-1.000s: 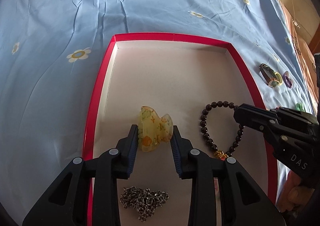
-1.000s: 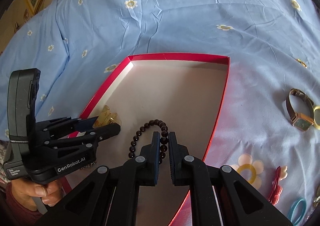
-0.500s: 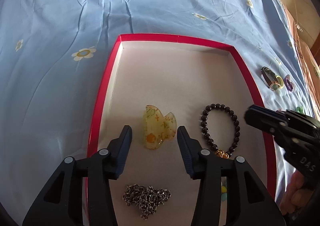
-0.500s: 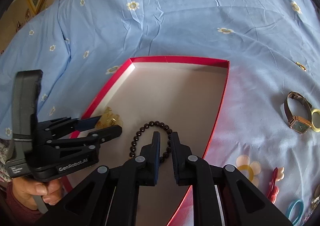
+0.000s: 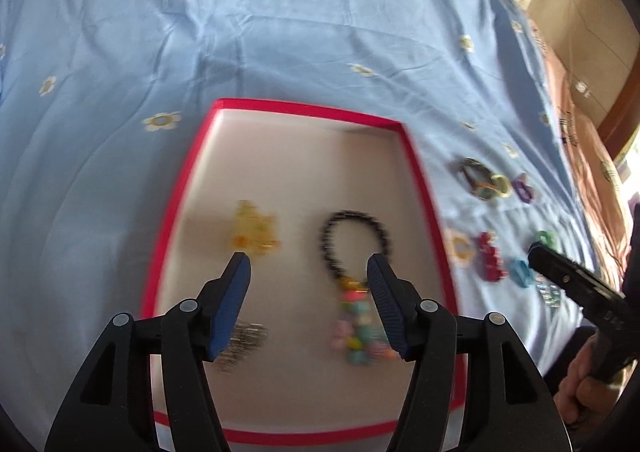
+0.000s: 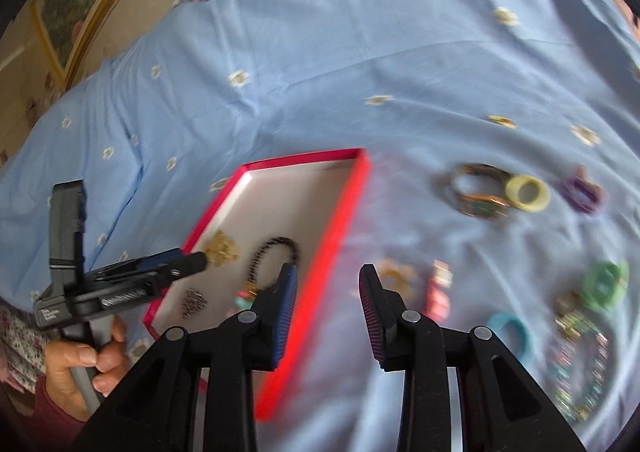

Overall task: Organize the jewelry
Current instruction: 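Move both tools back over the remaining jewelry, then grasp the gold watch with the left tool while the right tool grasps the purple hair tie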

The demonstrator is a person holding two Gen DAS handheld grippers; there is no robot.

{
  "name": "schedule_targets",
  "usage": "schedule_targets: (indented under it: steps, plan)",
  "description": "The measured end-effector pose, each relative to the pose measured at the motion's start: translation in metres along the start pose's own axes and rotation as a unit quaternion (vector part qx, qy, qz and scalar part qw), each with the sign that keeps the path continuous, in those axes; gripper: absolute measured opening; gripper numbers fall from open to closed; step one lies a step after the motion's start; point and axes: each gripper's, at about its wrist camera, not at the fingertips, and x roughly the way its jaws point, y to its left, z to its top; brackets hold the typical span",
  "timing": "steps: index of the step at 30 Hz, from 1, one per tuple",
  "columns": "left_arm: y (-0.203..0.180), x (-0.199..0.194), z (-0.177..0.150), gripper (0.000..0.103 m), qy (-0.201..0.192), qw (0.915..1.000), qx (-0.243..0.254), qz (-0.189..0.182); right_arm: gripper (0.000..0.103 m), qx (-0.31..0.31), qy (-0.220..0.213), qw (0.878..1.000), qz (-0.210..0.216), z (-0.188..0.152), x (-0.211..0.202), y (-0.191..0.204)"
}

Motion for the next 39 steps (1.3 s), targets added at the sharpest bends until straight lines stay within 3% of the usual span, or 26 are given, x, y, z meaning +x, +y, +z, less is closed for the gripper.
schedule_targets:
  steps: [11,19,33,39]
  plan:
    - [-0.089,0.009,-0.004,0.063,0.015,0.9965,0.075,-0.035,0.036,0.088,-0.037,0.994,-0.054,-0.021,-0.057,-0.09]
    - [-0.133,0.026,0.0,0.063,0.03,0.9922,0.106,-0.058,0.036,0.107,-0.049,0.99,-0.072,-0.015,-0.068,-0.122]
    - [-0.158,0.061,0.007,0.064,0.064,0.9884,0.113,-0.079,0.038,0.104,-0.041,0.989,-0.1,0.018,-0.046,-0.148]
    - [-0.16,0.08,0.033,0.064,0.072,0.989,0.096,-0.086,0.039,0.105,-0.031,0.988,-0.109,0.031,-0.031,-0.158]
